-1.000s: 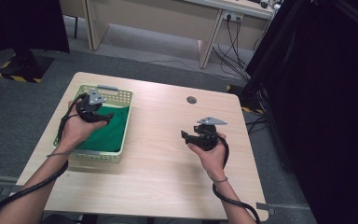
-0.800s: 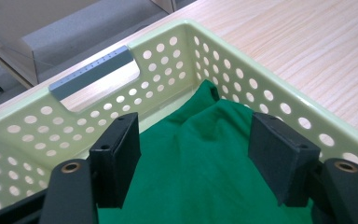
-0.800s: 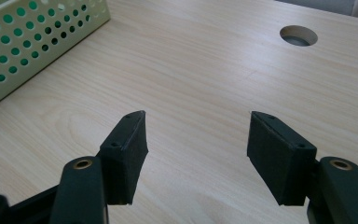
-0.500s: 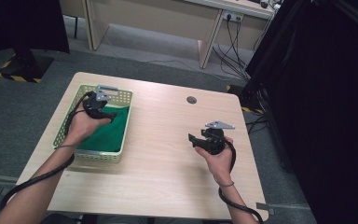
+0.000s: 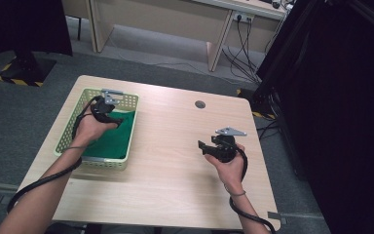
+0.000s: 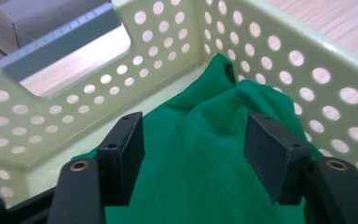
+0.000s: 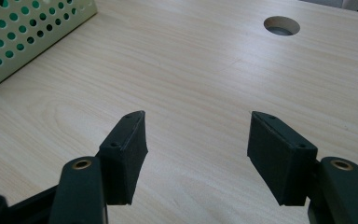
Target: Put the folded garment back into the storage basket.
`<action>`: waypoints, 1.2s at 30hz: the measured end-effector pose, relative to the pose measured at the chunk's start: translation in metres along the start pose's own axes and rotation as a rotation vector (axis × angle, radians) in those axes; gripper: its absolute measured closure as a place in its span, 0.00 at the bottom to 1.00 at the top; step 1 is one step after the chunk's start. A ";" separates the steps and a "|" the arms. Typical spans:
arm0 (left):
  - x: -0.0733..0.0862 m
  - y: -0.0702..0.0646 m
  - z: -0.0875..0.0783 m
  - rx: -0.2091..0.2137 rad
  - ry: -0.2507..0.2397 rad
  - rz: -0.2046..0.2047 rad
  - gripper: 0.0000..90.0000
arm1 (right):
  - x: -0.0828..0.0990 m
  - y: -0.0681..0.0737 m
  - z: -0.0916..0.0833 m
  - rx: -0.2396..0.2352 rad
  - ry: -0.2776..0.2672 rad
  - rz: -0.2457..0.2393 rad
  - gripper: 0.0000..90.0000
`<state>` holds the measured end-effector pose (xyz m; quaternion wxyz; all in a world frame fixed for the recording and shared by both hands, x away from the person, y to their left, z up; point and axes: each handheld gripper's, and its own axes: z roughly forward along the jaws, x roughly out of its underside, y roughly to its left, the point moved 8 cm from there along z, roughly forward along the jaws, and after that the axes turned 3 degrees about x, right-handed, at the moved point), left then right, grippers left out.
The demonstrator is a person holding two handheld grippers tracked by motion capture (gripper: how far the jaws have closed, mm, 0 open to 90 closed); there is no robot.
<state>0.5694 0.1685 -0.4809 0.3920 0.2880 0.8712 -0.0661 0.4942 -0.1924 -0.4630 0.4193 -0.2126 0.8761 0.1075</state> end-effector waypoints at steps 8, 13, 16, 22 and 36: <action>0.009 0.002 0.012 0.015 0.045 -0.013 0.47 | 0.001 0.001 0.000 0.001 0.000 -0.003 0.42; 0.012 0.004 0.017 0.016 0.063 -0.015 0.50 | 0.004 -0.001 0.000 0.004 0.003 0.001 0.42; 0.013 0.004 0.020 0.019 0.073 -0.013 0.50 | 0.005 -0.002 -0.001 0.006 0.003 0.005 0.42; 0.012 0.002 0.024 0.020 0.086 -0.011 0.53 | 0.005 -0.003 -0.001 0.006 0.001 0.004 0.42; 0.016 0.000 0.028 0.051 0.109 -0.038 0.68 | 0.007 -0.002 0.000 0.004 0.004 0.003 0.42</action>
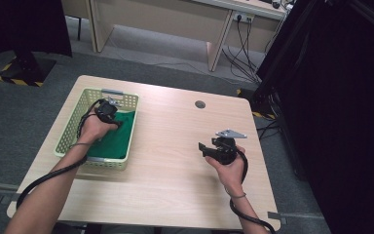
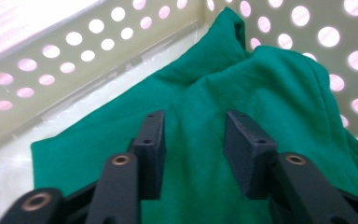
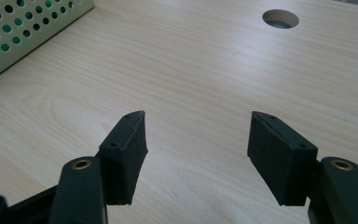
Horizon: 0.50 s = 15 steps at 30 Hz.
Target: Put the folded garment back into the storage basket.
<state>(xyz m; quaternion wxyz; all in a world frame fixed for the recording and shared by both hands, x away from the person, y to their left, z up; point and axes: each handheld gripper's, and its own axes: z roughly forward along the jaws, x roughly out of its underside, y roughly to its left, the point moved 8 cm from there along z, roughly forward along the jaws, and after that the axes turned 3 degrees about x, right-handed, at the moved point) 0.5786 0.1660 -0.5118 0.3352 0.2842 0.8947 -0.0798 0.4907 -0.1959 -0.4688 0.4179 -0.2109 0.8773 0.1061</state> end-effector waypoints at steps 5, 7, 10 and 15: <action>0.000 -0.002 0.002 0.007 0.014 0.004 0.76 | 0.000 -0.001 -0.001 0.003 -0.003 0.001 0.42; 0.000 -0.003 0.002 0.012 0.019 -0.003 0.78 | -0.001 -0.001 -0.001 0.003 -0.004 0.001 0.42; 0.001 -0.003 0.003 0.017 0.032 -0.018 0.84 | -0.001 -0.003 -0.002 0.006 -0.006 0.005 0.41; 0.000 -0.005 0.004 0.010 0.043 -0.014 0.92 | 0.000 -0.004 -0.003 0.011 -0.009 0.010 0.41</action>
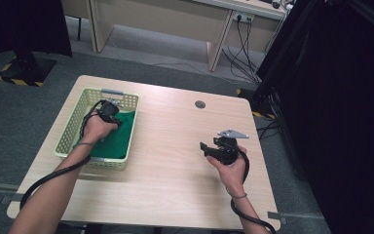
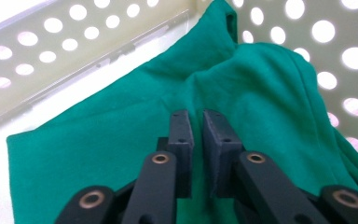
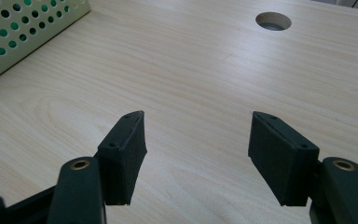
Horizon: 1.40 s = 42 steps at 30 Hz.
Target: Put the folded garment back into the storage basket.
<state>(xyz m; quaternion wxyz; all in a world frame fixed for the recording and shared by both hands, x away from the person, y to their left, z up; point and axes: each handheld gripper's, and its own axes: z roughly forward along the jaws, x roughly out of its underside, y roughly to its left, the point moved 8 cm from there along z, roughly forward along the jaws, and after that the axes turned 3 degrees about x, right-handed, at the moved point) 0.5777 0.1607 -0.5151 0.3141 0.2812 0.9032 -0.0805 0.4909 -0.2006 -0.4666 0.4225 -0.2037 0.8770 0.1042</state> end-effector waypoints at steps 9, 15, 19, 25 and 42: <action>0.000 0.000 0.000 -0.011 0.013 -0.016 0.98 | 0.002 -0.002 0.000 0.005 0.000 0.002 0.40; -0.001 0.000 0.000 -0.015 0.011 -0.018 0.98 | 0.003 -0.003 0.001 0.008 0.003 0.001 0.40; -0.001 0.000 -0.002 -0.015 0.004 -0.027 0.98 | 0.001 -0.003 0.000 0.009 0.000 0.001 0.40; -0.005 0.003 -0.008 -0.027 -0.020 -0.046 0.98 | 0.001 -0.003 0.001 0.010 0.001 -0.004 0.40; -0.014 0.027 -0.030 -0.158 -0.091 -0.104 0.98 | 0.001 -0.001 0.002 0.007 0.006 -0.012 0.40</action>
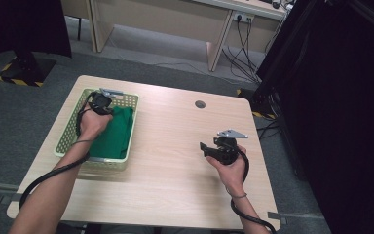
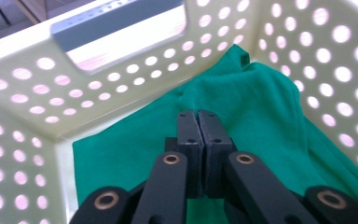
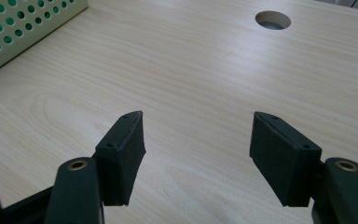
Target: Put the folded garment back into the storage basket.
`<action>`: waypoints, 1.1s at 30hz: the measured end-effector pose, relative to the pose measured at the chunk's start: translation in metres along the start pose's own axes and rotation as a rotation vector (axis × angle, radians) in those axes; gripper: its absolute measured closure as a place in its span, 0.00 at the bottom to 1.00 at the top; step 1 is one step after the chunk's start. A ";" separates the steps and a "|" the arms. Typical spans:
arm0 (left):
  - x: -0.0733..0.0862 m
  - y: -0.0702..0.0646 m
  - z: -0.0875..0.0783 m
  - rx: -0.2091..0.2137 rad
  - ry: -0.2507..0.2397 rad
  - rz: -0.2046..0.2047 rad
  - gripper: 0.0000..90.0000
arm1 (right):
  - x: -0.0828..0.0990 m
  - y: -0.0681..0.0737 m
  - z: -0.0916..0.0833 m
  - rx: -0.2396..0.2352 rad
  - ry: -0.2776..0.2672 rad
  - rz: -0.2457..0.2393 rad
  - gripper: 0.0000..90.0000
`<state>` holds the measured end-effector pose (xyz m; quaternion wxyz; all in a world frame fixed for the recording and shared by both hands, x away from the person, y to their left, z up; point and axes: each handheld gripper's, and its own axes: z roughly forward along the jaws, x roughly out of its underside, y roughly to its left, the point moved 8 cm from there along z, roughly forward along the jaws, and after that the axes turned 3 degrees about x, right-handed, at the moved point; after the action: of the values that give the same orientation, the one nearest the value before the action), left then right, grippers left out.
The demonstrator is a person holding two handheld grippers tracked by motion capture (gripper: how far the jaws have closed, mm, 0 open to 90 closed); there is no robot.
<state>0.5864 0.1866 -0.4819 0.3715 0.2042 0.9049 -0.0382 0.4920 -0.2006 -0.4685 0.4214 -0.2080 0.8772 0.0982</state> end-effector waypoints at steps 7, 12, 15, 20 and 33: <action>0.005 0.005 0.005 -0.037 0.015 -0.007 0.98 | 0.002 -0.001 -0.001 0.000 0.003 0.000 0.40; 0.006 0.005 0.010 -0.060 0.035 0.000 0.95 | 0.002 -0.002 -0.002 0.000 -0.002 0.002 0.40; 0.007 0.004 0.013 -0.063 0.045 0.008 0.88 | 0.003 -0.003 -0.002 0.001 -0.003 0.005 0.40; 0.008 0.006 0.014 -0.079 0.043 -0.008 0.71 | 0.004 -0.004 -0.002 0.001 -0.002 0.009 0.40; -0.004 0.013 -0.020 -0.100 -0.060 -0.008 0.48 | 0.002 -0.004 -0.004 0.000 -0.009 0.009 0.40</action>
<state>0.5811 0.2012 -0.4639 0.4080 0.1803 0.8950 -0.0004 0.4896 -0.2062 -0.4674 0.4249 -0.2037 0.8762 0.1007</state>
